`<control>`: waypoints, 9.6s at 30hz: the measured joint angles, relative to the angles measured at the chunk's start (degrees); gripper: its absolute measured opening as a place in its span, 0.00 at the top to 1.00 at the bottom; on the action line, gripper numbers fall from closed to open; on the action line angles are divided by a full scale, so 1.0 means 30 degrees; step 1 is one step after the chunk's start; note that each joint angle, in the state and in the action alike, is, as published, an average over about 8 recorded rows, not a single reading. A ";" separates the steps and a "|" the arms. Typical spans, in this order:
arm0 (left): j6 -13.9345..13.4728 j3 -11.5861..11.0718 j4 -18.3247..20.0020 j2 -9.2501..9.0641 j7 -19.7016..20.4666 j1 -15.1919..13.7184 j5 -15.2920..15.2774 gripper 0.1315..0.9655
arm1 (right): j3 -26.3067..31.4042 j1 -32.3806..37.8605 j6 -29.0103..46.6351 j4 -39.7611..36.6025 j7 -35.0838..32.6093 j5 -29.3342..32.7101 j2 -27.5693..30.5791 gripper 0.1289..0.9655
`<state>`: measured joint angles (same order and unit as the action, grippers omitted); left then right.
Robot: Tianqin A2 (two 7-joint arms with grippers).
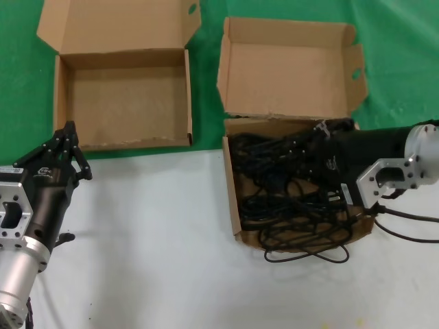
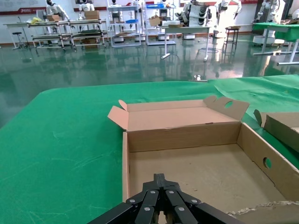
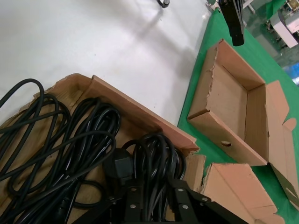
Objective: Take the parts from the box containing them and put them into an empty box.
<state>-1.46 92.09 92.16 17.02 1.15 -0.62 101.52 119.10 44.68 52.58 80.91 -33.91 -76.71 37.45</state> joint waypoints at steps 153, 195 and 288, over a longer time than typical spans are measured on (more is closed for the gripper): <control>0.0185 -0.0053 -0.0062 0.0021 -0.0146 0.0079 0.0205 0.52 | -0.6463 -0.8846 -1.1701 0.5866 0.8735 -0.3586 -0.2968 0.00; 0.0454 -0.0130 -0.0151 0.0052 -0.0359 0.0193 0.0502 0.00 | -0.8867 -1.4271 -1.6927 0.3824 1.1039 -0.8271 -0.6363 0.00; 0.0469 -0.0135 -0.0156 0.0054 -0.0370 0.0199 0.0518 0.00 | -0.8996 -1.4564 -1.7210 0.3713 1.1163 -0.8524 -0.6546 0.00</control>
<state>-0.05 91.69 91.69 17.18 0.04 -0.02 103.08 92.11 0.99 0.95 92.05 -0.42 -102.28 17.81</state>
